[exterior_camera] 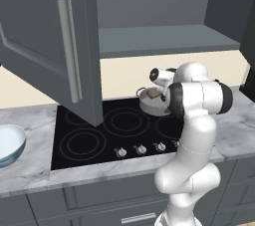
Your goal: Open the cabinet and move the ladle to the pot. Then close the cabinet.
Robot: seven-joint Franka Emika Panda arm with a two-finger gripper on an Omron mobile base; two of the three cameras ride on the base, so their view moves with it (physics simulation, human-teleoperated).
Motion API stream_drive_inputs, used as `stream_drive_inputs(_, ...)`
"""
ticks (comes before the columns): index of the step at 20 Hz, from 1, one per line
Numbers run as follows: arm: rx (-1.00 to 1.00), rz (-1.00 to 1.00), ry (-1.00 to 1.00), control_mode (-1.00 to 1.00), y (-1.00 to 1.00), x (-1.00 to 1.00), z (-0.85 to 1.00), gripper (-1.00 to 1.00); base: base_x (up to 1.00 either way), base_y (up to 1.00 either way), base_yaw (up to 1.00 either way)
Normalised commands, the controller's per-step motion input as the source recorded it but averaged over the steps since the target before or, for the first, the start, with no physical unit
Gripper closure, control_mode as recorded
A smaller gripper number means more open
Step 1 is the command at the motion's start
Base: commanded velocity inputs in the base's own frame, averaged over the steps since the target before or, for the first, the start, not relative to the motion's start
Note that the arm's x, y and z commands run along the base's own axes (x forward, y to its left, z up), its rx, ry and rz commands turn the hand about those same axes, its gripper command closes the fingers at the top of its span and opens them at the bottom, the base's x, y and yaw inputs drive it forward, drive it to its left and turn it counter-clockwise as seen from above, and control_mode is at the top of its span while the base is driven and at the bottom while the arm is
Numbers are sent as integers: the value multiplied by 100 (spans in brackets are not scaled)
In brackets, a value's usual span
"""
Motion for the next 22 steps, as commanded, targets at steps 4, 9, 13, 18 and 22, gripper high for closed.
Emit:
stream_drive_inputs(4, 0, -1, 0, -100, -6, 0, -30, 100, 0, 0, 0)
stream_drive_inputs(9, 0, -1, 0, -100, -1, 0, -32, 100, 0, 0, 0)
stream_drive_inputs(13, 0, -1, 0, -100, 1, 0, -27, -100, 0, 0, 0)
stream_drive_inputs(18, 0, -3, 0, -100, 8, 0, -7, -100, 0, 0, 0)
stream_drive_inputs(22, 0, -3, 0, -100, 6, -3, 0, -100, 0, 0, 0)
